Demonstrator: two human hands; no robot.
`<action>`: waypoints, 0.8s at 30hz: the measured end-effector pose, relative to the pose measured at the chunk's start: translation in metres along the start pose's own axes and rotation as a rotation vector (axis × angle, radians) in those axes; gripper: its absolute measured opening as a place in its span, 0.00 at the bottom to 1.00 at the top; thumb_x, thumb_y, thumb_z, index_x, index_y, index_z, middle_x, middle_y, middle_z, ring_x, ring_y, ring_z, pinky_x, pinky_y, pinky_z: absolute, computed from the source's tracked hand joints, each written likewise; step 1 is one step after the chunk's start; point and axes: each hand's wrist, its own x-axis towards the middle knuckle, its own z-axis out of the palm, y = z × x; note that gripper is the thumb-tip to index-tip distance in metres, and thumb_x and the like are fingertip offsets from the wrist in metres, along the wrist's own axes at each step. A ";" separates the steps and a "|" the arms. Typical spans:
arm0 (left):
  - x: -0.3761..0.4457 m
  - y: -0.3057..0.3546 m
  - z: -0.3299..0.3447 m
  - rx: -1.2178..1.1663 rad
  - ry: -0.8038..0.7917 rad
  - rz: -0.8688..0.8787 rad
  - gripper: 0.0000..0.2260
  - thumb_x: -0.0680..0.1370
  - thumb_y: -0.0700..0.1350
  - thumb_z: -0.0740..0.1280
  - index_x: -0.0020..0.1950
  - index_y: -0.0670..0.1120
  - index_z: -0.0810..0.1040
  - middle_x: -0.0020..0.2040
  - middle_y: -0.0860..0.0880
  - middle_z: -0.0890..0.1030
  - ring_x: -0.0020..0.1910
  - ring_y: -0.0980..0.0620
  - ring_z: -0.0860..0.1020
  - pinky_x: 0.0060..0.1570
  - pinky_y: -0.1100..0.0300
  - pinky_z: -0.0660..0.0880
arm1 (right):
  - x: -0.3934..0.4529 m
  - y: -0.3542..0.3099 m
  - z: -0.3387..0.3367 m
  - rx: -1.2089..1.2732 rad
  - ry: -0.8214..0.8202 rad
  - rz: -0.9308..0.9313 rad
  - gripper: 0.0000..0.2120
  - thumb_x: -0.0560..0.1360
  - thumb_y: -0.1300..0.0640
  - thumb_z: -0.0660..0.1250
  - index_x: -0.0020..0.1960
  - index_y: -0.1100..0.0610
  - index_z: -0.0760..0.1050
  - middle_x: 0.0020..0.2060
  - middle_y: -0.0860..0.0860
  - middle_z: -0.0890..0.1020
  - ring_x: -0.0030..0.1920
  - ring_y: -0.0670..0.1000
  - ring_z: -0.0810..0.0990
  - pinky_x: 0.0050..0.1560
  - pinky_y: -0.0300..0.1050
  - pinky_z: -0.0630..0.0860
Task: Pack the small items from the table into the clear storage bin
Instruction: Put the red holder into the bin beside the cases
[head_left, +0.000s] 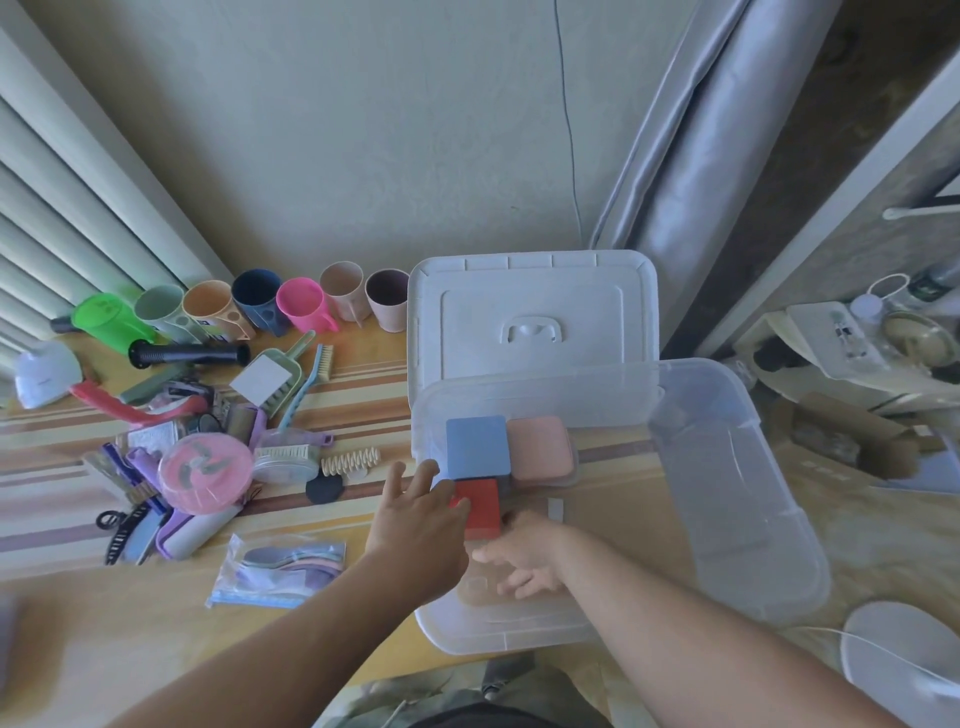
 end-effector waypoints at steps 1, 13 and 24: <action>-0.001 0.000 0.000 -0.009 0.002 0.010 0.20 0.79 0.56 0.57 0.69 0.55 0.73 0.72 0.49 0.72 0.76 0.39 0.55 0.71 0.32 0.44 | 0.002 -0.002 0.001 0.122 -0.079 0.039 0.24 0.76 0.54 0.79 0.69 0.51 0.75 0.67 0.52 0.81 0.57 0.58 0.85 0.57 0.55 0.81; -0.006 -0.006 0.003 -0.158 0.119 0.095 0.19 0.79 0.58 0.58 0.68 0.59 0.75 0.73 0.50 0.72 0.76 0.40 0.58 0.73 0.34 0.47 | -0.012 -0.003 -0.001 -0.317 0.150 -0.259 0.18 0.72 0.53 0.69 0.59 0.39 0.77 0.53 0.47 0.86 0.51 0.50 0.85 0.56 0.53 0.83; -0.043 -0.156 0.090 -0.748 0.404 -0.367 0.21 0.71 0.42 0.76 0.64 0.55 0.81 0.65 0.47 0.76 0.63 0.40 0.73 0.60 0.39 0.74 | -0.057 -0.082 0.026 -0.765 0.896 -1.113 0.10 0.71 0.66 0.74 0.47 0.53 0.84 0.40 0.43 0.83 0.45 0.48 0.79 0.51 0.36 0.73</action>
